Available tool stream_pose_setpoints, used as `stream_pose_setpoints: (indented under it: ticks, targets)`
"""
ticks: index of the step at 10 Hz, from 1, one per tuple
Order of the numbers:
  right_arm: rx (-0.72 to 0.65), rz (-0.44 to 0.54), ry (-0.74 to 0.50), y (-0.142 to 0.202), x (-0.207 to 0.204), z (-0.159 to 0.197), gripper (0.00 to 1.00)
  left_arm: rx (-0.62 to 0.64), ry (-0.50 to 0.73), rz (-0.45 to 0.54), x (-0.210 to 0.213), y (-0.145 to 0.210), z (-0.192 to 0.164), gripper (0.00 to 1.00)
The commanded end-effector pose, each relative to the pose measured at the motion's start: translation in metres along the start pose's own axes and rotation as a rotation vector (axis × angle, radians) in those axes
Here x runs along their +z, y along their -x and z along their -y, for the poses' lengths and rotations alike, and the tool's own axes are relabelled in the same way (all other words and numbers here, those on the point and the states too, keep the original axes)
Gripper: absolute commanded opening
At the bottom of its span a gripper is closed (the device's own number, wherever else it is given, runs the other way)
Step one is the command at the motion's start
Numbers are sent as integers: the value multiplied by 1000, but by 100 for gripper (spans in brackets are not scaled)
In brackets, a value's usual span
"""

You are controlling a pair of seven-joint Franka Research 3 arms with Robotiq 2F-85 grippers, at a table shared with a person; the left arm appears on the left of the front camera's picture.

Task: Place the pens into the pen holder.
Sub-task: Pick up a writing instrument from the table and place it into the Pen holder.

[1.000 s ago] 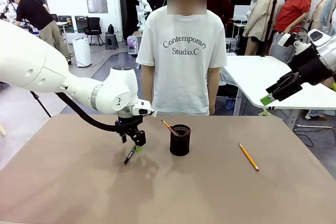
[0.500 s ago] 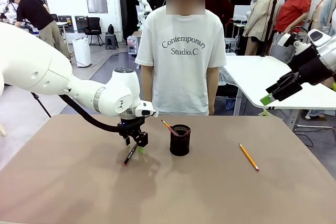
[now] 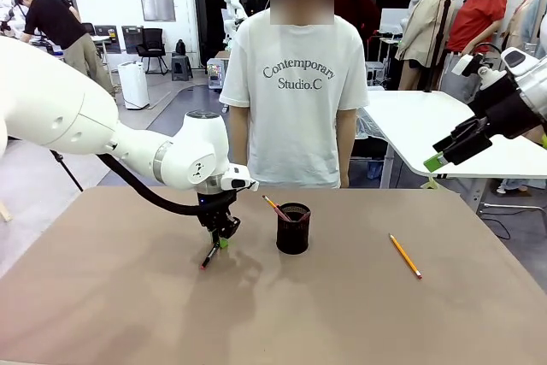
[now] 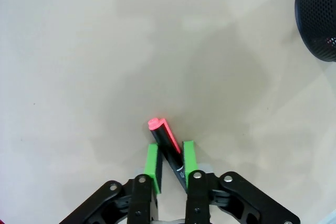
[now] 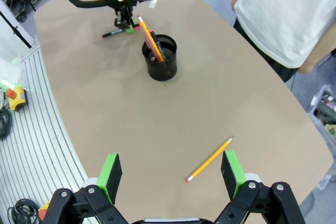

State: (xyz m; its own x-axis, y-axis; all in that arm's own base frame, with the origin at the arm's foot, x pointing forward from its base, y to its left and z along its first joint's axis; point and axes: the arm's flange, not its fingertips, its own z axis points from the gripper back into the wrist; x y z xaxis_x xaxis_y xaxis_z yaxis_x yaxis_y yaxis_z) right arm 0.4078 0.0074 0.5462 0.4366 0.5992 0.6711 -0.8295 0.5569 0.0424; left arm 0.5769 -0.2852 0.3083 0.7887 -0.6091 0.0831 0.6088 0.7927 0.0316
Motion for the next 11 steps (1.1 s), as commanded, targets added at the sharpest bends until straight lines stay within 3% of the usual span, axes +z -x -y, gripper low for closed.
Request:
stream_pose_setpoints:
  ticks: [1, 3, 4, 6, 11]
  targets:
    - [5, 15, -8, -1, 0, 1, 100, -6, -26, -12, 1, 1, 2, 0]
    - [5, 15, -8, -1, 0, 1, 100, -56, 9, 12, 9, 4, 6, 0]
    - [5, 15, -8, -1, 0, 1, 100, -115, 96, 55, 16, 8, 6, 0]
    - [5, 15, -8, -1, 0, 1, 100, -242, 369, 229, 39, 19, 1, 0]
    - [5, 15, -8, -1, 0, 1, 100, -565, 638, 546, 84, 48, -1, 0]
